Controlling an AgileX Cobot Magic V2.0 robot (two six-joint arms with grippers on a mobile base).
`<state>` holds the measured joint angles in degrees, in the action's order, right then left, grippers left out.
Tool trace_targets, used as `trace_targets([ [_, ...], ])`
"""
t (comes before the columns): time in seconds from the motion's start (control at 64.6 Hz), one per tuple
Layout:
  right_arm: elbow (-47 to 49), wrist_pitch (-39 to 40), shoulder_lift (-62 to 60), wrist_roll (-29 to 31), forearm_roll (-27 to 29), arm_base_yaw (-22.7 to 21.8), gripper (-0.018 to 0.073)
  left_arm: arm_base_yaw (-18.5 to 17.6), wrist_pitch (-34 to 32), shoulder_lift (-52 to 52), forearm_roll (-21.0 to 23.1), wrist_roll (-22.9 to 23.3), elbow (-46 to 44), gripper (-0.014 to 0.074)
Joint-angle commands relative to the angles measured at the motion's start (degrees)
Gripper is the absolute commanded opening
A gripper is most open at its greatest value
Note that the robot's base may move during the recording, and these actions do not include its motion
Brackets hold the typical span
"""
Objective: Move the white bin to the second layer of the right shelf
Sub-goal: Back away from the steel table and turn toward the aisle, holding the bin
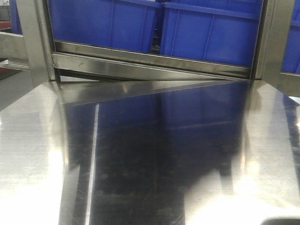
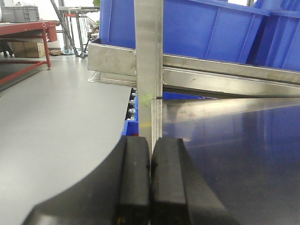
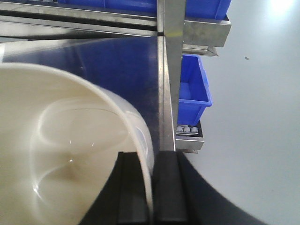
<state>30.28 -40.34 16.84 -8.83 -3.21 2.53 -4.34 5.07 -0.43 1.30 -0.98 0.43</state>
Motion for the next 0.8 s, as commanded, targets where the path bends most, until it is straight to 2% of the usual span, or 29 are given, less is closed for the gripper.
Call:
trace_targets([
  [0.0, 1.59, 5.62, 0.39, 0.23, -0.11, -0.4, 0.0048, -0.23, -4.52, -0.92, 0.36, 0.27, 2.11, 0.0085],
  [0.789, 1.59, 5.62, 0.39, 0.23, -0.11, -0.4, 0.0048, -0.23, -4.52, -0.92, 0.36, 0.27, 2.11, 0.0085],
])
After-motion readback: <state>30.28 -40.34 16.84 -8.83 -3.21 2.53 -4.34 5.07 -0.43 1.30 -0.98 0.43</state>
